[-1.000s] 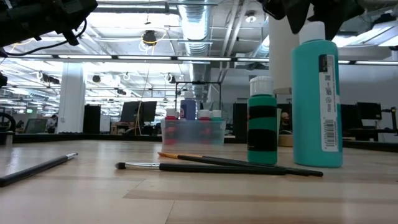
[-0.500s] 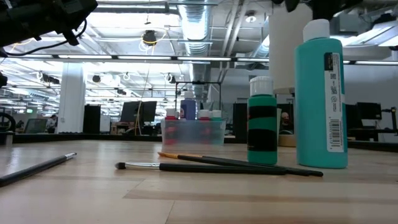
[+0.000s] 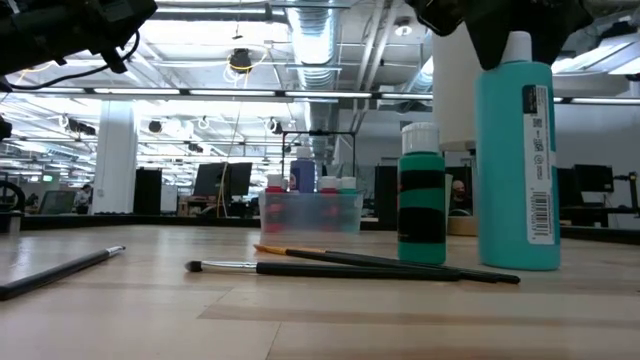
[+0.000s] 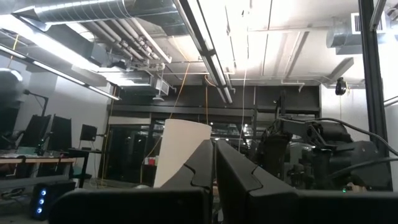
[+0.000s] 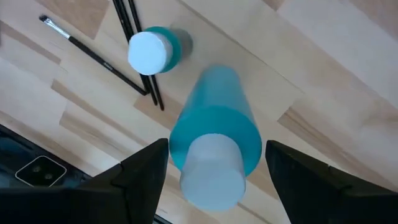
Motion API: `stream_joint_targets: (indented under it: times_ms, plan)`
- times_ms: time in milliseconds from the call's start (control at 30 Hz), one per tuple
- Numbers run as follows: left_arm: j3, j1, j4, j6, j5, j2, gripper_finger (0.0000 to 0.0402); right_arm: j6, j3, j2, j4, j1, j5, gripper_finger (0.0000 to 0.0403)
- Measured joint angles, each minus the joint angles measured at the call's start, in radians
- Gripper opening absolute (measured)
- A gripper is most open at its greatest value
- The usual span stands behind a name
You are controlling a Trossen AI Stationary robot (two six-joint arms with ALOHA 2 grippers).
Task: Pick & Place Paint Supplies
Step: Put the large light blue paint bottle into the transparent bin
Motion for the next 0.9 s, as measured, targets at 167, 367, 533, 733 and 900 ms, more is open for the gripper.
stream_joint_targets:
  times_ms: [167, 367, 533, 733, 900]
  plan:
    - [0.0, 0.0, 0.0, 0.0, 0.0, 0.0, 0.0002, 0.015, 0.0, 0.006, -0.03, 0.0, 0.001, 0.0245]
    - [0.0, 0.0, 0.0, 0.0, 0.0, 0.0, 0.0002, 0.017, 0.004, 0.002, -0.019, -0.002, -0.001, 0.0179]
    - [0.0, 0.0, 0.0, 0.0, 0.0, 0.0, 0.0002, 0.024, 0.005, -0.001, -0.035, -0.002, 0.001, 0.0139]
    - [0.0, 0.0, 0.0, 0.0, 0.0, 0.0, 0.0002, 0.06, 0.015, 0.002, -0.06, -0.011, 0.0, 0.0111]
    - [0.0, 0.0, 0.0, 0.0, 0.0, 0.0, 0.0002, 0.032, 0.056, 0.012, -0.095, -0.036, 0.025, 0.0111]
